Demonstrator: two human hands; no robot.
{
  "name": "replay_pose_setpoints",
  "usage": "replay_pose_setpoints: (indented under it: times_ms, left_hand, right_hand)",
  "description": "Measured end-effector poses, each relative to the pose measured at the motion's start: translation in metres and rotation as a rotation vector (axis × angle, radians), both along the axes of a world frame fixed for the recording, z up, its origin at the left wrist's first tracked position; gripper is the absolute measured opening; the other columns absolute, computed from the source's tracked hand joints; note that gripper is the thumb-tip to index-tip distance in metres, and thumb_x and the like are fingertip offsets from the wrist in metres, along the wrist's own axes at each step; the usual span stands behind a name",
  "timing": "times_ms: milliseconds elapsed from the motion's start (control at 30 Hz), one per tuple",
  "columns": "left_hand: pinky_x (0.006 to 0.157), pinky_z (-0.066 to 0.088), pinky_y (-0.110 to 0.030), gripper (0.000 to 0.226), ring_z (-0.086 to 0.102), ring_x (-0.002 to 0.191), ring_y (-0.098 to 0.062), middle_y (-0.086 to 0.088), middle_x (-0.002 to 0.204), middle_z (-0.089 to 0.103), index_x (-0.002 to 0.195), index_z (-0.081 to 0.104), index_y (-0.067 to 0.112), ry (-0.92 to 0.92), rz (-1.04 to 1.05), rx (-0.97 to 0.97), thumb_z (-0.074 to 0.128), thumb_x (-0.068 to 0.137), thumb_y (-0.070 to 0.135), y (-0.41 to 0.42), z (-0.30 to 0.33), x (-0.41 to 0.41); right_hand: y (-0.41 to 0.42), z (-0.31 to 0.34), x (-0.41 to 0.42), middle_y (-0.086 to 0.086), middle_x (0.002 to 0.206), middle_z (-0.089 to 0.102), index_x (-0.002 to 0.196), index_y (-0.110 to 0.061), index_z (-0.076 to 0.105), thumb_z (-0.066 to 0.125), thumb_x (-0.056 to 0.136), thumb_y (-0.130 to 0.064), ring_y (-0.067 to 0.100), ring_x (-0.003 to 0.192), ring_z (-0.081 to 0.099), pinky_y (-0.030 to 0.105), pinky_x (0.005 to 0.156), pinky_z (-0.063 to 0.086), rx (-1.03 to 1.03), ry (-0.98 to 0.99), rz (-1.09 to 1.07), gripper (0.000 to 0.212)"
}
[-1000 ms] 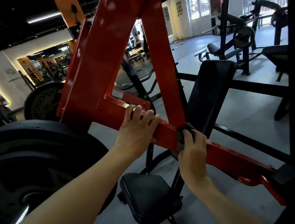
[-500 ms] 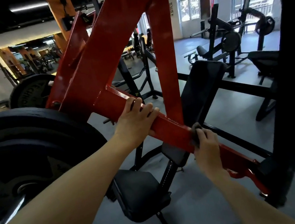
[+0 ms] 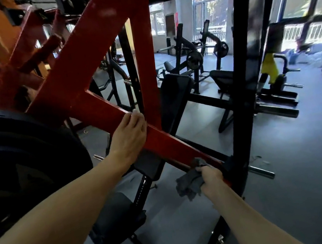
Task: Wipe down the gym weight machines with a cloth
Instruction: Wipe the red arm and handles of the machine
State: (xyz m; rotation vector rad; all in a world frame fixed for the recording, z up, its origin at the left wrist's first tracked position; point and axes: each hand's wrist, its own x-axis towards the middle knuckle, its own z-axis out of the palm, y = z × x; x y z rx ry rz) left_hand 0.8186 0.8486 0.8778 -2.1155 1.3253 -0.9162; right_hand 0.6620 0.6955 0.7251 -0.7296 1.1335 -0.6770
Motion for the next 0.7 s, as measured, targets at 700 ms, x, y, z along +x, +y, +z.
replay_pose_setpoints:
  times_ms: [700]
  left_hand:
    - [0.126,-0.005,-0.051,0.071,-0.013,0.156,-0.031,-0.012,0.17,-0.006,0.162,0.005,0.012,0.238,-0.207,0.27,0.043,0.105,0.03,-0.099,-0.1,-0.058]
  right_hand:
    - [-0.123,0.004,-0.098,0.009,0.104,0.068,0.114,-0.016,0.069,0.061,0.086,0.008,0.025,0.092,0.064,0.037,0.083,0.056,-0.638,0.348,0.072,0.038]
